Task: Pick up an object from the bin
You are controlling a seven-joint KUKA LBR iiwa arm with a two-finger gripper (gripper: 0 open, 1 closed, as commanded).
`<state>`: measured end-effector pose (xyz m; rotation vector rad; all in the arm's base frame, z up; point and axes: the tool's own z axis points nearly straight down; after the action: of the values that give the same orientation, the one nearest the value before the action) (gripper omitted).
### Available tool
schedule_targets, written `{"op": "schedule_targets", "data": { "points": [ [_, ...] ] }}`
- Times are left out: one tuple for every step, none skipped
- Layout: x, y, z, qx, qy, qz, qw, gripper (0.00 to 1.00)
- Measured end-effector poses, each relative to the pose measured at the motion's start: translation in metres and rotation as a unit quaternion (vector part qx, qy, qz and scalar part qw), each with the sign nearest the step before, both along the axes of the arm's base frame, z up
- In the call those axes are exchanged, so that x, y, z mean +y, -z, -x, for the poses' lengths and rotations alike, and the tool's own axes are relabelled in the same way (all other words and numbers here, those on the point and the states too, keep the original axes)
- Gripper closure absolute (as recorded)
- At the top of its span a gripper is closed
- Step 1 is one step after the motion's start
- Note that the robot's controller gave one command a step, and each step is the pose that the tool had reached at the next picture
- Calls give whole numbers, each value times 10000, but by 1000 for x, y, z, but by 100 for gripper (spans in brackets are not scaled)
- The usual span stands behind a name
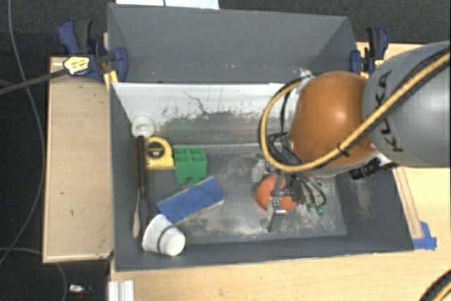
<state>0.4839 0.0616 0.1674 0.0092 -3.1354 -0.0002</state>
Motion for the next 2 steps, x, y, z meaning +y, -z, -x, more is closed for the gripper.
{"op": "schedule_targets", "data": {
  "points": [
    [0, -4, -2, -40, 16, -3, 10000, 0],
    [-55, 59, -36, -53, -665, -3, 9978, 0]
  ]
}}
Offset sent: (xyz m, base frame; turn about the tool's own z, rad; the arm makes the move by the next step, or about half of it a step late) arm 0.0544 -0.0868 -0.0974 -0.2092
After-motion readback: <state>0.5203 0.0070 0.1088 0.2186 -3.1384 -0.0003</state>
